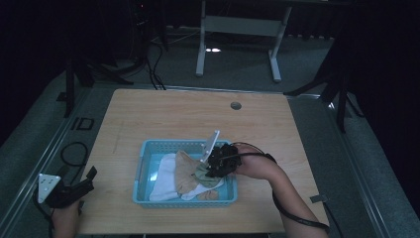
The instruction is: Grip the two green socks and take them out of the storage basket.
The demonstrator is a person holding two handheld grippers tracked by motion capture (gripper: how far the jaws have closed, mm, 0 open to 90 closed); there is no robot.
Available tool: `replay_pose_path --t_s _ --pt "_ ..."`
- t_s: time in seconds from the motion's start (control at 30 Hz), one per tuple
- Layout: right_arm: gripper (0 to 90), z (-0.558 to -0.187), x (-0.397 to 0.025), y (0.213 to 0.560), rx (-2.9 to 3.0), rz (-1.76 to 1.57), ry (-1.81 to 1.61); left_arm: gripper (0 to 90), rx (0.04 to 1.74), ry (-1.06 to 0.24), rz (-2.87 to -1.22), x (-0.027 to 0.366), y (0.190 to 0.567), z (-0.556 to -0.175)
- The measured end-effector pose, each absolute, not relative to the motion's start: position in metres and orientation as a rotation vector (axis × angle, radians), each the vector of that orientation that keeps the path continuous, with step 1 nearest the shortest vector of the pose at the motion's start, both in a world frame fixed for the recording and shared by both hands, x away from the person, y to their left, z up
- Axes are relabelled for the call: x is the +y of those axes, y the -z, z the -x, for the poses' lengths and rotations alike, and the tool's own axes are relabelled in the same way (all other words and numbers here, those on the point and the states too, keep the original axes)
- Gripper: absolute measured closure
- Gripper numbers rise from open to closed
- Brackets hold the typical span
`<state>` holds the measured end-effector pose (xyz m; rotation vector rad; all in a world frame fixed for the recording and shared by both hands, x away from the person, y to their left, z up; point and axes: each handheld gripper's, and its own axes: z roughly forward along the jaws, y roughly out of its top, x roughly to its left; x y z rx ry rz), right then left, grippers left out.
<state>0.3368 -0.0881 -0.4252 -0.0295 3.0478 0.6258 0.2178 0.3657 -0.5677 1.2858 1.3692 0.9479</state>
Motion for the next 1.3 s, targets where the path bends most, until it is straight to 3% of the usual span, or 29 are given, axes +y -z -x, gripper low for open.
replay_pose_path --t_s 0.23,0.53,1.3 --pt "79.8 -0.341 -0.109 0.385 2.957 -0.012 -0.721 2.3 1.371 -0.948 -1.284 0.365 0.568 -0.218" --pt "79.7 -0.347 -0.137 0.361 2.887 -0.099 -0.777 2.3 1.373 -0.947 -1.274 0.366 0.568 -0.218" --pt "79.5 -0.363 -0.233 0.378 2.788 -0.424 -0.779 2.3 1.382 -0.944 -1.272 0.366 0.568 -0.218"
